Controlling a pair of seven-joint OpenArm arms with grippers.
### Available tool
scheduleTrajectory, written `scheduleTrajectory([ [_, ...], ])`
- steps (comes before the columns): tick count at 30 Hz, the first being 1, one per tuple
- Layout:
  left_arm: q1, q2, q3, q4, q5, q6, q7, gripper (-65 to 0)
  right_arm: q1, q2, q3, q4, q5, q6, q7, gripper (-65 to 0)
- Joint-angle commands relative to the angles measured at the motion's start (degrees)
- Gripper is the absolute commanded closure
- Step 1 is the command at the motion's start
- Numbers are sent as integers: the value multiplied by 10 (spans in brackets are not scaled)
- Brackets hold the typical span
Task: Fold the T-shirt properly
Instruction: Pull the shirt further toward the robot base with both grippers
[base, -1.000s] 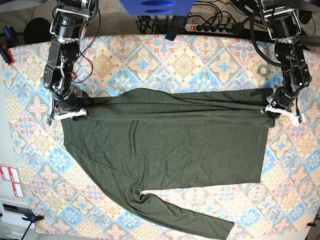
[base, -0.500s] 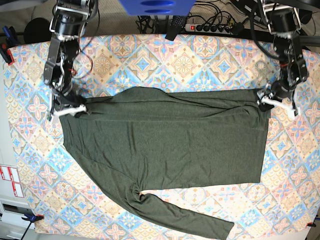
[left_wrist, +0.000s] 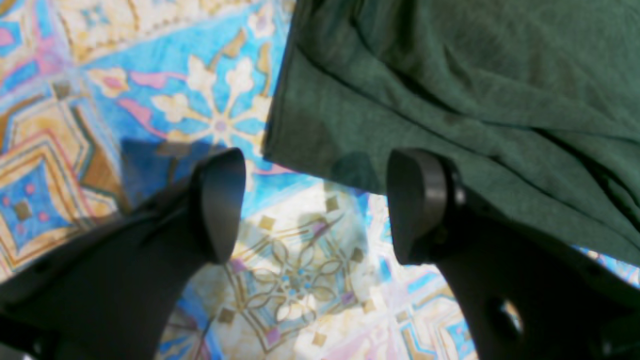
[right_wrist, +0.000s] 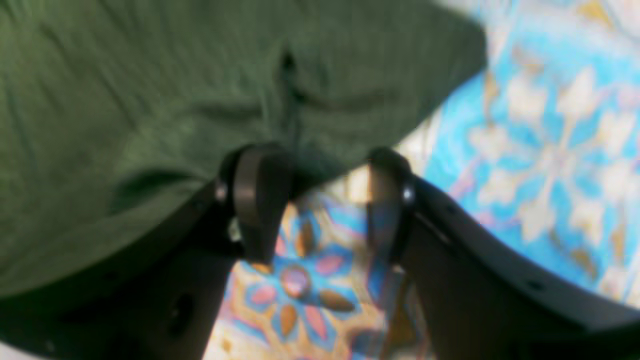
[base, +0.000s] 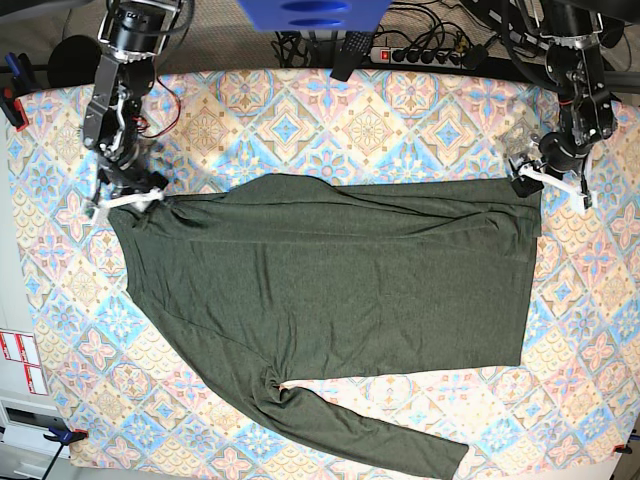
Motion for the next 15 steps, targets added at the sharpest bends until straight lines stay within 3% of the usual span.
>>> scheduleTrajectory([
  [1, -4, -10, -3, 8, -2, -3, -9, -452, 5, 3, 1, 13, 4, 4, 9, -291],
  [15, -52, 21, 6, -77, 1, -4, -10, -452, 3, 2, 0, 12, 4, 4, 9, -291],
])
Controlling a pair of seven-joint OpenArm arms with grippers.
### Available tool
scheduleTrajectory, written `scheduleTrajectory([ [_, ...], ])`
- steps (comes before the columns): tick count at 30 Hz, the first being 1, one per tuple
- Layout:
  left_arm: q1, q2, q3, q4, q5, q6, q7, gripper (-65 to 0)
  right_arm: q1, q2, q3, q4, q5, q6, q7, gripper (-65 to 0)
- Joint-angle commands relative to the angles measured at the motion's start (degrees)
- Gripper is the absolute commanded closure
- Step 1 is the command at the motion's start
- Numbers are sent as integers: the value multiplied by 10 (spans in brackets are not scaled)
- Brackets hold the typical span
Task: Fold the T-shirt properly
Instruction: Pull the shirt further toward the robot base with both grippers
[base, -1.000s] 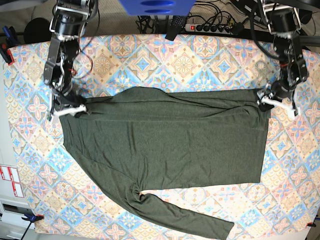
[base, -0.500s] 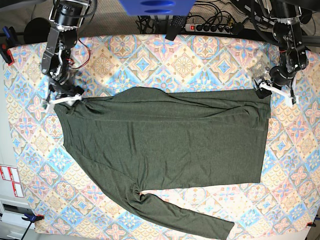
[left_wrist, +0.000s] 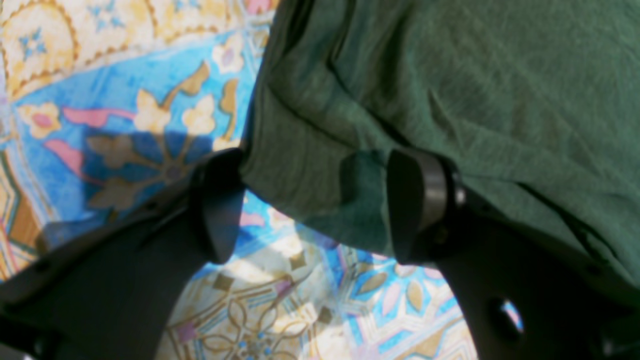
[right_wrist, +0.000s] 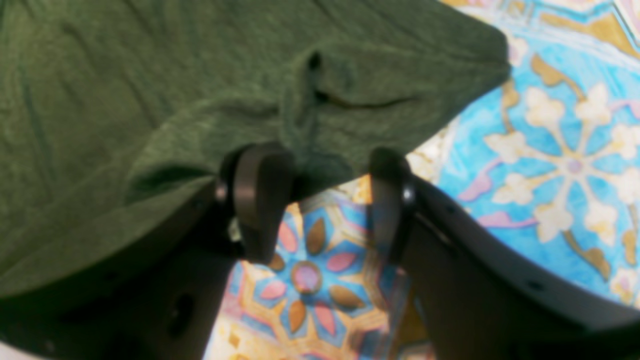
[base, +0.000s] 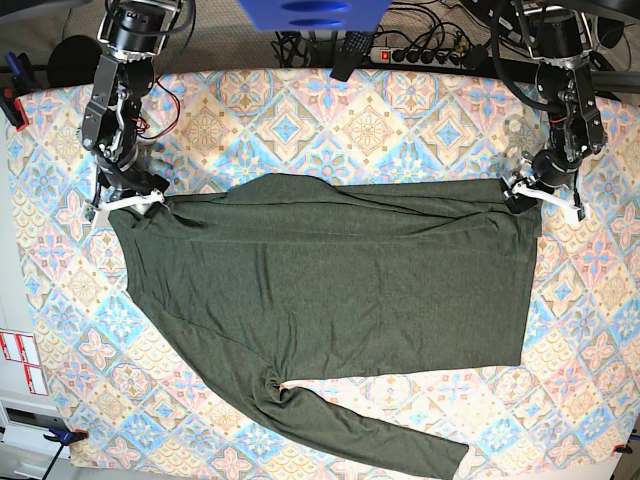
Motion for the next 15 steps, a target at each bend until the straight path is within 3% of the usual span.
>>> scheduleTrajectory([
  [1, 2, -1, 1, 0, -3, 1, 14, -451, 5, 6, 2, 9, 3, 3, 10, -291],
  [4, -8, -1, 3, 0, -4, 0, 15, -397, 6, 6, 2, 4, 3, 3, 10, -291],
  [9, -12, -1, 14, 0, -4, 0, 14, -82, 8, 6, 3, 3, 3, 3, 10, -291],
  [11, -12, -2, 13, 0, -4, 0, 14, -43, 9, 6, 3, 1, 4, 3, 10, -291],
  [15, -12, -2, 13, 0, -5, 0, 14, -33, 14, 6, 3, -26, 4, 3, 10, -291],
])
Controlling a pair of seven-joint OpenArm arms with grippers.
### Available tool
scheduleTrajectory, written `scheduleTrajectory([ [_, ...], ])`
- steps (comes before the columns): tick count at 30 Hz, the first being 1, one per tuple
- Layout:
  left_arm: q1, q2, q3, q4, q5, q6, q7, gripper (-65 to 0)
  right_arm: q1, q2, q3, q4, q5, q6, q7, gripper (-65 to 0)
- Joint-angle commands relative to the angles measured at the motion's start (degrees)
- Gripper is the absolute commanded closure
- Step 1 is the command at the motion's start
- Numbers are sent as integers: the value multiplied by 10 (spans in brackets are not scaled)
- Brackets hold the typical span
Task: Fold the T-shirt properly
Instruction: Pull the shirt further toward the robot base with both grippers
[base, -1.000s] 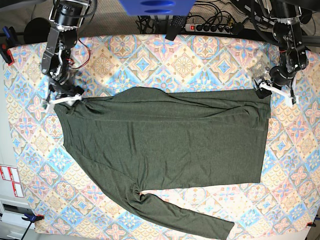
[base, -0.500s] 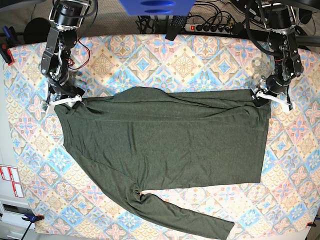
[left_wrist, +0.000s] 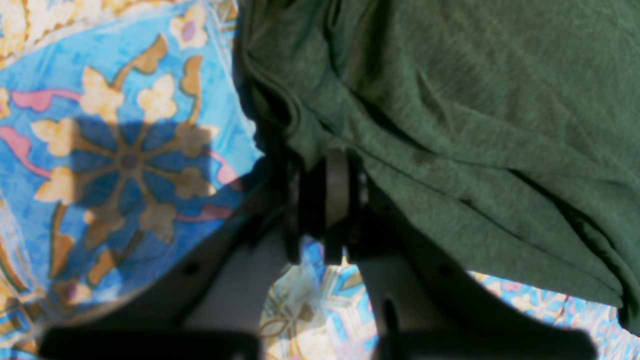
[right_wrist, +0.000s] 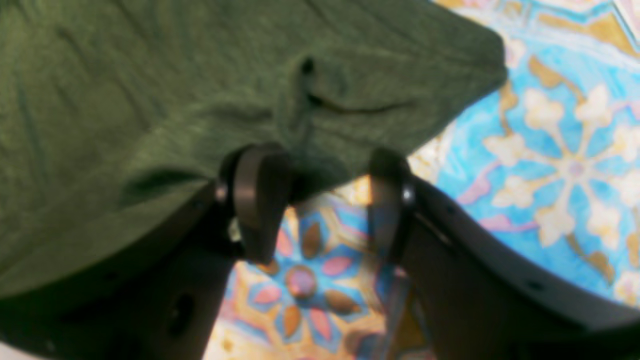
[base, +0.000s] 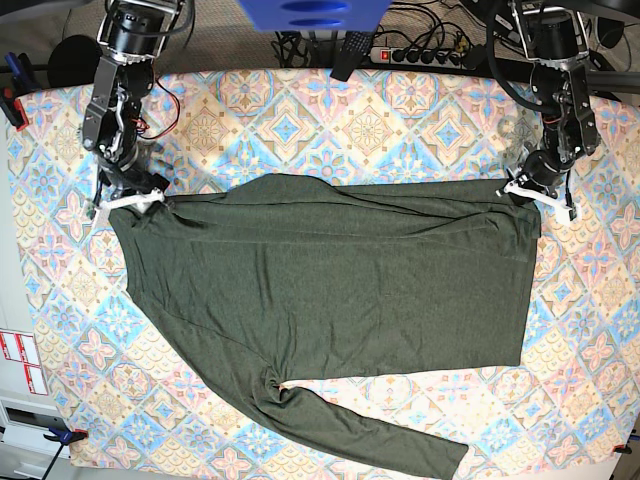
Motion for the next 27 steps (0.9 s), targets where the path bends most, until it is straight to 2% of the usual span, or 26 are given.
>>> scheduleTrajectory([
  [1, -1, -7, -1, 4, -3, 0, 6, -29, 16, 5, 2, -2, 2, 2, -3, -291],
  [5, 0, -7, -1, 4, -2, 0, 6, 0, 33, 5, 2, -31, 2, 2, -3, -291],
  [16, 1, -8, 1, 4, -1, 0, 6, 0, 60, 5, 3, -64, 2, 2, -3, -278],
  [18, 1, -8, 1, 4, -1, 0, 6, 0, 66, 5, 3, -70, 2, 2, -3, -233],
  [24, 1, -9, 0, 4, -1, -1, 6, 0, 66, 5, 3, -82, 3, 2, -3, 0],
  [27, 6, -10, 0, 4, -1, -1, 6, 0, 65, 4, 4, -77, 18, 2, -3, -5],
])
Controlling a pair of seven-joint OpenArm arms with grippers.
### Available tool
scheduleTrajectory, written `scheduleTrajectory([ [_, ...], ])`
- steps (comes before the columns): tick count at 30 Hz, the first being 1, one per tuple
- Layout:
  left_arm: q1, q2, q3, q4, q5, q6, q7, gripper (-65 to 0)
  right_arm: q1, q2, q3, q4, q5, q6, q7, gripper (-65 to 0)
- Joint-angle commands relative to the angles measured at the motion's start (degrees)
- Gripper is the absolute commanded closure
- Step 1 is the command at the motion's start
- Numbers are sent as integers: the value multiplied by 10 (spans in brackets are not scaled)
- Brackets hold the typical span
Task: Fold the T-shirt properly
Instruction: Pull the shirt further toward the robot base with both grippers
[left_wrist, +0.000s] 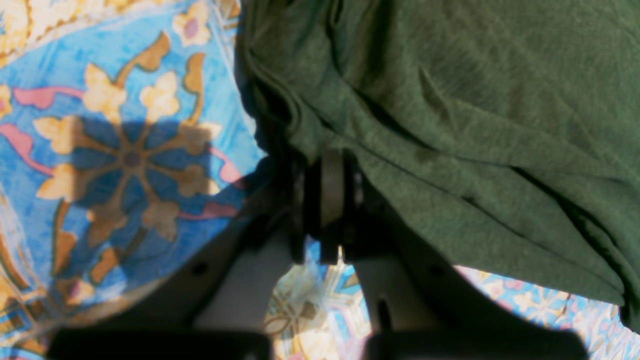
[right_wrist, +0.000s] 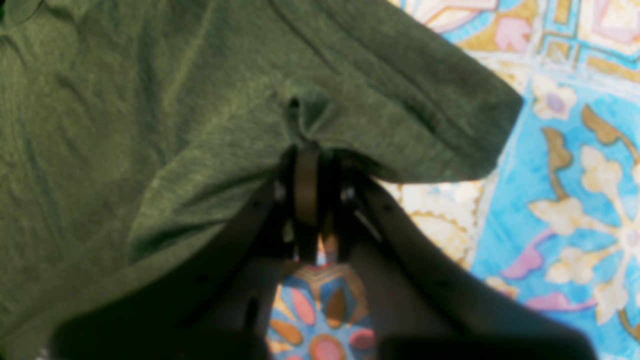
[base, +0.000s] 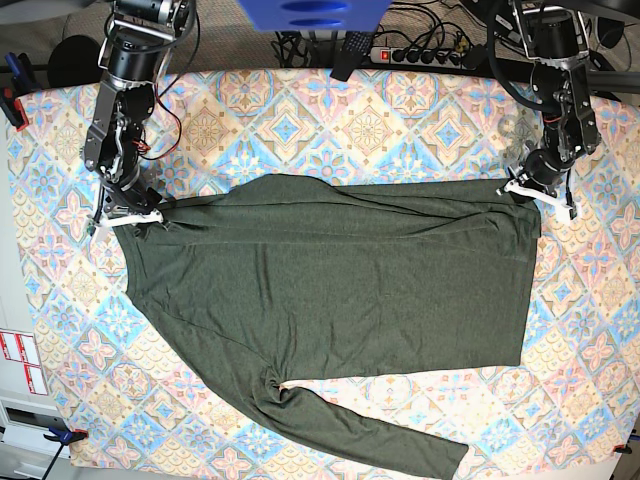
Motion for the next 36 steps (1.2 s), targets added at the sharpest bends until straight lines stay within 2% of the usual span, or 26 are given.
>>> scheduleTrajectory([
  [1, 3, -8, -1, 5, 1, -1, 8, 0, 1, 0, 4, 5, 19, 2, -21, -2],
  [5, 11, -9, -2, 8, 0, -2, 8, 0, -22, 0, 42, 5, 89, 2, -21, -2],
  [11, 32, -20, 0, 9, -3, -2, 8, 0, -69, 0, 50, 11, 130, 2, -21, -2],
  [17, 61, -42, 2, 11, -4, -2, 8, 0, -113, 0, 51, 74, 130, 2, -21, -2],
  [26, 137, -75, 2, 104, -3, -2, 9, 0, -179, 0, 51, 132, 130, 2, -21, -2],
  [36, 214, -93, -2, 155, -4, -2, 9, 0, -266, 0, 51, 200, 130, 2, -21, -1],
])
